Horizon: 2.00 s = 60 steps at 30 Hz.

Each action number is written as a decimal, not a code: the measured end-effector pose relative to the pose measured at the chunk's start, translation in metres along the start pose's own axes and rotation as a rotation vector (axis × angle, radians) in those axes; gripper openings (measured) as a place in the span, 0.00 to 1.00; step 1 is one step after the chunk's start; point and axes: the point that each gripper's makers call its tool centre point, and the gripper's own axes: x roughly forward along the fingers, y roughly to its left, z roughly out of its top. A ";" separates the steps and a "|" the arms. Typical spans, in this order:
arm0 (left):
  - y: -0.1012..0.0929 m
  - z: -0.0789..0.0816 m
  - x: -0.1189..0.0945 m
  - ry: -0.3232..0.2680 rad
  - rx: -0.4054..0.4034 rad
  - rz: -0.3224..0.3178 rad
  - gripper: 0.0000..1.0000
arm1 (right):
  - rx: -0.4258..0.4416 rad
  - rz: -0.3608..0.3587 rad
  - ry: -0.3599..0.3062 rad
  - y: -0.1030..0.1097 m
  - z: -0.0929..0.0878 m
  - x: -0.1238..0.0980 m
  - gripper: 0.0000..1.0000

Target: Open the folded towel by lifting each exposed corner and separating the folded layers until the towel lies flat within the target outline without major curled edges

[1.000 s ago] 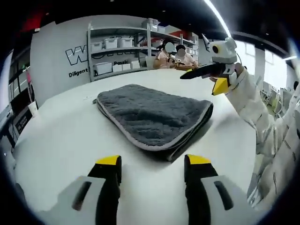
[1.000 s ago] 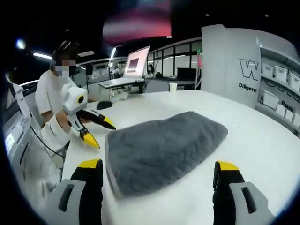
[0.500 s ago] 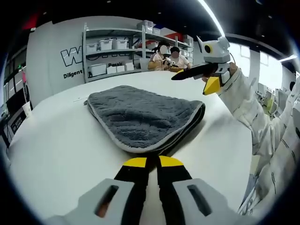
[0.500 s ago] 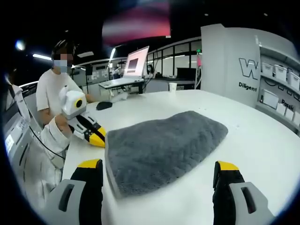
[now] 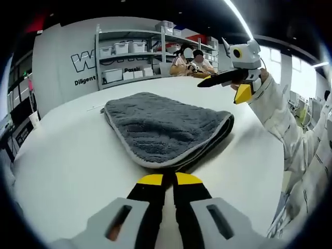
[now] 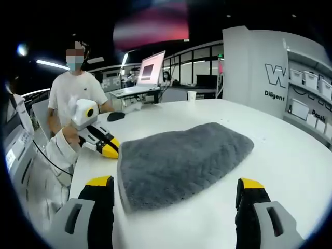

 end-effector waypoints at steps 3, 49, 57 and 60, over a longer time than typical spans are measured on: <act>0.003 0.000 0.000 0.000 -0.009 0.003 0.05 | 0.002 0.001 0.000 0.000 0.000 0.000 0.97; 0.082 0.007 0.001 0.008 -0.037 0.185 0.03 | 0.054 -0.016 -0.035 -0.011 0.003 -0.002 0.93; 0.081 0.008 0.000 0.007 -0.026 0.169 0.03 | 0.047 -0.017 -0.083 -0.014 0.013 0.001 0.93; 0.082 0.010 -0.001 -0.001 -0.030 0.158 0.03 | 0.058 -0.084 -0.101 -0.031 0.019 0.001 0.92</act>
